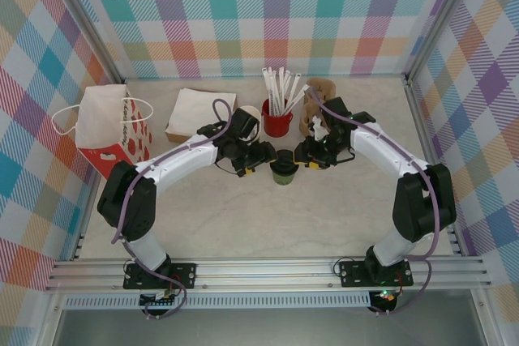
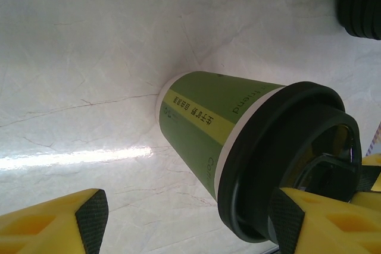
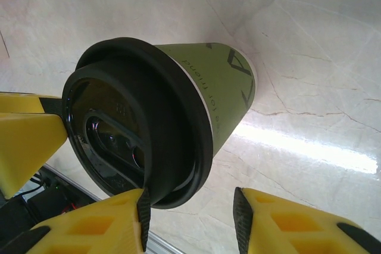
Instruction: Pack the takeout coffee
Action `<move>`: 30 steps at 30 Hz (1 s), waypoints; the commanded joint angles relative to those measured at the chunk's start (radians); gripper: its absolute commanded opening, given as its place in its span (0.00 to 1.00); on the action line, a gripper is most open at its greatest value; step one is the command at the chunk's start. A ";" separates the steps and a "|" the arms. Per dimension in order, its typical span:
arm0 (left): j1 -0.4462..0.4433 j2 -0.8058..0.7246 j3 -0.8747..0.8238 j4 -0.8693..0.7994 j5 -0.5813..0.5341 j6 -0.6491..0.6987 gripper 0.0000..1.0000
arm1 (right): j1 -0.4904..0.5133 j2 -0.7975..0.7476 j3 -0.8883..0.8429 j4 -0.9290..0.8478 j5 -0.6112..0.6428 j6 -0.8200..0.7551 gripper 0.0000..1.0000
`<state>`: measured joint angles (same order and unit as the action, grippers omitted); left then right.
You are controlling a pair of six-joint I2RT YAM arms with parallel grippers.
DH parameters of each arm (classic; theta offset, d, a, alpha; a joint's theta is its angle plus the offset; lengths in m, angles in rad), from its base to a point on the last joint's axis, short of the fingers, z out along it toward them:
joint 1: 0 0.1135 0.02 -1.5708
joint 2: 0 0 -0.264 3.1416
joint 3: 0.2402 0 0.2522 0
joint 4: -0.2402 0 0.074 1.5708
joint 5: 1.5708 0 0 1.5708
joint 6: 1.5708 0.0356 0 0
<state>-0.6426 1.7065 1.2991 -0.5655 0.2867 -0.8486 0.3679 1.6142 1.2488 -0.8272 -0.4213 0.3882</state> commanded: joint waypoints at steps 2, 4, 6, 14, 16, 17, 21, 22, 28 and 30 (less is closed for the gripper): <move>0.011 0.002 0.035 0.002 0.003 -0.009 0.74 | -0.002 -0.037 -0.005 0.008 0.024 0.009 0.43; 0.011 -0.001 0.039 0.001 0.005 -0.009 0.75 | -0.010 -0.041 0.001 -0.003 0.033 0.005 0.42; 0.011 -0.007 0.042 0.007 0.008 -0.011 0.76 | -0.018 -0.058 -0.005 0.008 0.031 0.006 0.42; 0.008 0.021 0.047 0.024 0.032 -0.005 0.78 | -0.042 -0.075 -0.027 0.023 0.016 0.014 0.43; 0.006 0.029 0.047 0.025 0.031 -0.005 0.78 | -0.043 -0.061 -0.036 0.025 0.017 0.012 0.42; 0.006 0.033 0.046 0.024 0.029 -0.006 0.77 | -0.043 -0.053 -0.040 0.029 0.011 0.013 0.41; 0.005 0.040 0.047 0.018 0.028 -0.004 0.76 | -0.043 -0.018 -0.045 0.052 -0.031 0.022 0.39; 0.003 0.039 0.047 0.013 0.027 0.000 0.75 | -0.043 -0.010 -0.046 0.057 -0.042 0.025 0.39; 0.002 0.041 0.036 -0.005 0.014 0.010 0.72 | -0.043 0.023 -0.048 0.072 -0.075 0.021 0.38; -0.001 0.039 0.030 -0.006 0.012 0.009 0.71 | -0.043 0.030 -0.049 0.076 -0.078 0.021 0.37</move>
<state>-0.6434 1.7393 1.3251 -0.5461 0.3031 -0.8474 0.3267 1.6302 1.2072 -0.7658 -0.4599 0.4065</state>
